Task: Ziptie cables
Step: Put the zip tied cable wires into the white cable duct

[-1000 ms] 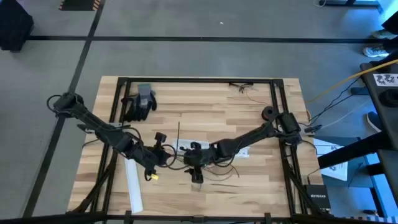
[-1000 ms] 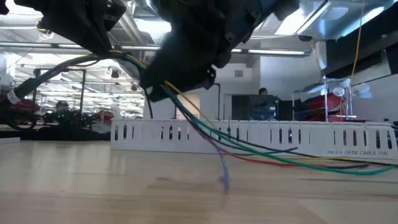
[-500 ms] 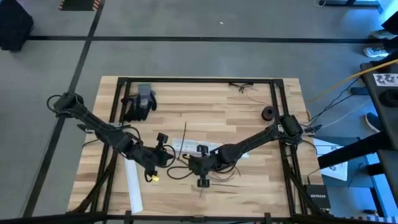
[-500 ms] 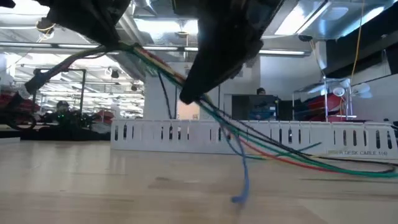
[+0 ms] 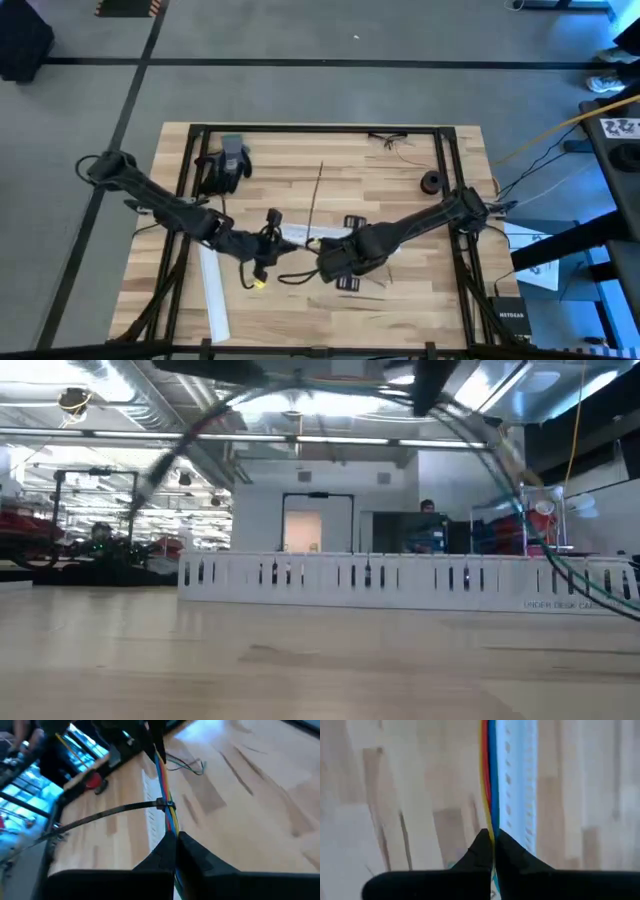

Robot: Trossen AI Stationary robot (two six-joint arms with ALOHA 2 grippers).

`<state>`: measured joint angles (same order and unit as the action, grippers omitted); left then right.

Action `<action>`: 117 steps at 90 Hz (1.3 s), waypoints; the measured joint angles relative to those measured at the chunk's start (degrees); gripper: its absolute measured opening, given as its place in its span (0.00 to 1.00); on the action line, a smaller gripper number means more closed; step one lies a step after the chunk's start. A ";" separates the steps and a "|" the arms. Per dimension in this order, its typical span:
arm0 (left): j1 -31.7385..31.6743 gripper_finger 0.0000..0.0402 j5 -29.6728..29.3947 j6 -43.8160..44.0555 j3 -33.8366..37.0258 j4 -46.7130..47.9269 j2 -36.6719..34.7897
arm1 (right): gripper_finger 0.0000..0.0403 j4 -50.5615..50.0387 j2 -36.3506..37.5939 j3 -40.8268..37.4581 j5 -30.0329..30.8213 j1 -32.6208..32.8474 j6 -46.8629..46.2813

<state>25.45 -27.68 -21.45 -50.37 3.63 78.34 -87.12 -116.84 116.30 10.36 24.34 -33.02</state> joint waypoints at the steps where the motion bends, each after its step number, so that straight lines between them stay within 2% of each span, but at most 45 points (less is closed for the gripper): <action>1: -0.32 0.00 0.10 -0.23 0.00 -0.32 0.24 | 0.00 -0.42 0.00 0.22 -0.03 0.01 -0.42; 21: -3.87 0.00 1.07 -2.57 0.02 -3.26 1.58 | 0.00 -1.32 0.00 -1.01 0.67 1.66 -5.64; 30: -4.17 0.00 1.29 -3.94 0.02 -3.49 1.60 | 0.00 -0.14 0.00 -5.45 3.93 3.17 -8.49; 40: -4.17 0.00 0.84 -4.80 0.22 -2.36 1.59 | 0.00 -2.67 -0.02 -10.07 1.97 5.00 -10.14; 54: -4.22 0.00 0.74 -6.66 0.22 -2.44 1.61 | 0.00 -2.87 0.00 -15.65 2.23 5.58 -10.27; 83: -7.03 0.00 0.96 -7.32 0.22 -2.83 2.08 | 0.00 -2.34 7.83 -25.96 2.75 5.75 -15.10; 102: -9.31 0.00 4.36 -7.00 0.22 -2.72 2.08 | 0.00 -1.55 8.76 -27.41 5.28 3.63 -13.40; 117: -9.68 0.00 5.18 -3.63 0.22 -5.78 2.06 | 0.00 3.26 8.78 -27.39 6.64 2.60 -10.89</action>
<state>15.77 -22.50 -25.08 -50.15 -2.15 80.40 -83.87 -108.05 88.90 17.00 26.94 -43.91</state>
